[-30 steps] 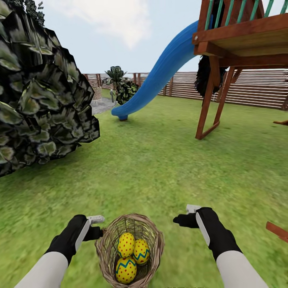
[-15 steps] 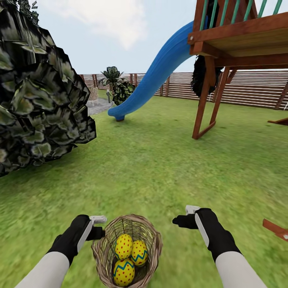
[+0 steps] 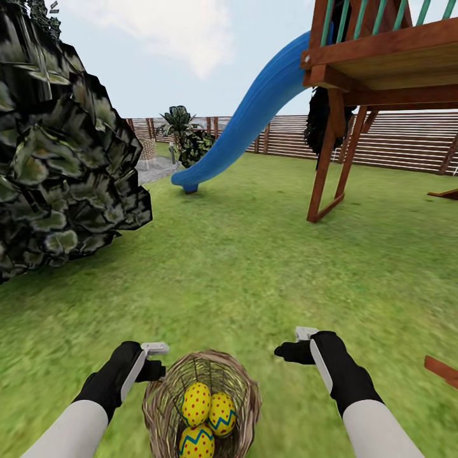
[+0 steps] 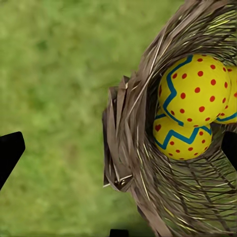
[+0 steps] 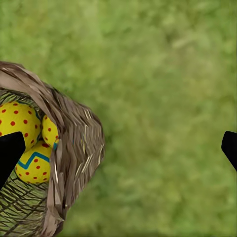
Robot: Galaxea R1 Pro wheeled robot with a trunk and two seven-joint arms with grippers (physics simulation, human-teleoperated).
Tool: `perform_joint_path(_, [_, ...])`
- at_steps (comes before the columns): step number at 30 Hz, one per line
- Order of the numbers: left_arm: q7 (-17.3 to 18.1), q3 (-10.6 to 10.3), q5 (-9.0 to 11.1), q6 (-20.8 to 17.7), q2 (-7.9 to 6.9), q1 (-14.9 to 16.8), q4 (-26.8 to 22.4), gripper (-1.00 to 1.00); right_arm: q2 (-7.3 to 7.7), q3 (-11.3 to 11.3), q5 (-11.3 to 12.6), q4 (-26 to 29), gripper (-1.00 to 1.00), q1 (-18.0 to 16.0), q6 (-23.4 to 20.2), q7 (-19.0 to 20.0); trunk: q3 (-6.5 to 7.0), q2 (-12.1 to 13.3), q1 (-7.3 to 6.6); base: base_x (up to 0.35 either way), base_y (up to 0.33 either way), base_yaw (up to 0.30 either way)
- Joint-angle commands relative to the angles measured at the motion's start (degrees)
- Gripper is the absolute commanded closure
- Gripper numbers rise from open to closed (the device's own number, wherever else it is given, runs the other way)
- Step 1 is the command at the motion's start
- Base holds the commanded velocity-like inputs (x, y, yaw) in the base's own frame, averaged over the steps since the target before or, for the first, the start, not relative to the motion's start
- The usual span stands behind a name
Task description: Take the three Easter eggs out of the wicker basket on the lawn in the garden, then place them on the lawn next to a single tree (choose any tree) so that all three eggs are next to the same tree and none are left in the basket.
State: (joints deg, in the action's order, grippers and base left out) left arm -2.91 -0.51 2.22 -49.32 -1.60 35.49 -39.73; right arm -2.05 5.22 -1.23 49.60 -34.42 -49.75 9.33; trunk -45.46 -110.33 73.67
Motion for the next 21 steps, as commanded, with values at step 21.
perform_joint_path(21, [-0.51,-0.11,0.50,-0.25,1.16,0.02,0.17,-1.00,0.46,0.23,0.05,0.06,-1.00,-0.03,-0.25,0.43,-2.03,-4.44,2.41,0.000,0.000,0.000])
